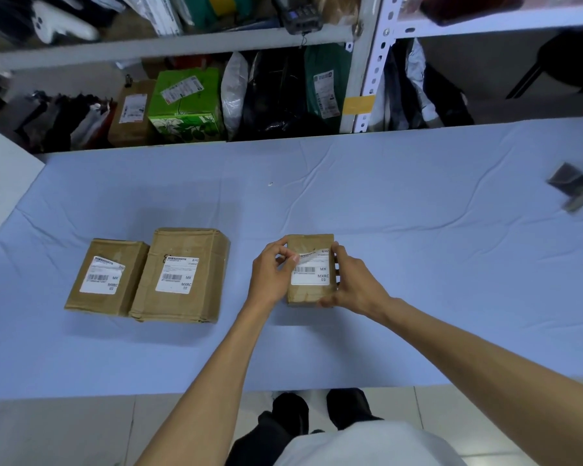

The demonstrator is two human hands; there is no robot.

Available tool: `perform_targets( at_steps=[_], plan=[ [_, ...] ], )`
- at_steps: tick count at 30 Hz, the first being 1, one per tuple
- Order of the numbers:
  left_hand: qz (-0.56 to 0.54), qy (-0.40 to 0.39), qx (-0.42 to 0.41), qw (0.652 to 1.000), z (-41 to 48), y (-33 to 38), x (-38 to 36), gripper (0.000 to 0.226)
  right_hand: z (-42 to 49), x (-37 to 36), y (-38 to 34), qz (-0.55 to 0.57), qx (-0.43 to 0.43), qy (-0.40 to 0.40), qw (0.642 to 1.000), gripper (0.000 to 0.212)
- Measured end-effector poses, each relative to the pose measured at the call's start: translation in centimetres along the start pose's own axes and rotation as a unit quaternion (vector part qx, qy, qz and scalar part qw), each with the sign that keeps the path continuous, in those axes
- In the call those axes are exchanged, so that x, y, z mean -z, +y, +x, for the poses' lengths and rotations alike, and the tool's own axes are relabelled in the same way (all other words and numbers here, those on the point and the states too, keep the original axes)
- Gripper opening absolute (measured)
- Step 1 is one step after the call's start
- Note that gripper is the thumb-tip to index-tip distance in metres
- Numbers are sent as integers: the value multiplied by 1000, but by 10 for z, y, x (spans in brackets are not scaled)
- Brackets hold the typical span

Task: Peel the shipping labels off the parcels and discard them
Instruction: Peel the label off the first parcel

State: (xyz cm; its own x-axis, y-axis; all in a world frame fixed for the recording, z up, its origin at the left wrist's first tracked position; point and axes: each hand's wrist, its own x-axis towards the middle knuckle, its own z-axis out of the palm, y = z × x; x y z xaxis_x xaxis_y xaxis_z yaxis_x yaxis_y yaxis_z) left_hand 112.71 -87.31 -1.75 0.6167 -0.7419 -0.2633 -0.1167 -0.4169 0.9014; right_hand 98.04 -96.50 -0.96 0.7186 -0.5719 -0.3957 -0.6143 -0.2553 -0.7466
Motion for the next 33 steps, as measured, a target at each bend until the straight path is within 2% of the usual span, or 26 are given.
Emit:
perform_targets(
  at_steps=[4,10,16,26,33],
  plan=[
    [-11,14,8,1000,2,-4,2,11,-3,-2,-5,26,14,-5,1000,107],
    [-27,12,-2,1000,-2,-1,7,20,-7,-3,-14,57,28,11,998,104],
    [-32,16,-11,999,-4,0,7,20,-9,2,-17,60,24,9,998,108],
    [-28,12,-19,999,-8,5,10,14,-11,5,-21,54,31,10,998,101],
    [-23,18,-33,999,-9,12,15,18,-9,8,-26,53,29,13,998,110]
  ],
)
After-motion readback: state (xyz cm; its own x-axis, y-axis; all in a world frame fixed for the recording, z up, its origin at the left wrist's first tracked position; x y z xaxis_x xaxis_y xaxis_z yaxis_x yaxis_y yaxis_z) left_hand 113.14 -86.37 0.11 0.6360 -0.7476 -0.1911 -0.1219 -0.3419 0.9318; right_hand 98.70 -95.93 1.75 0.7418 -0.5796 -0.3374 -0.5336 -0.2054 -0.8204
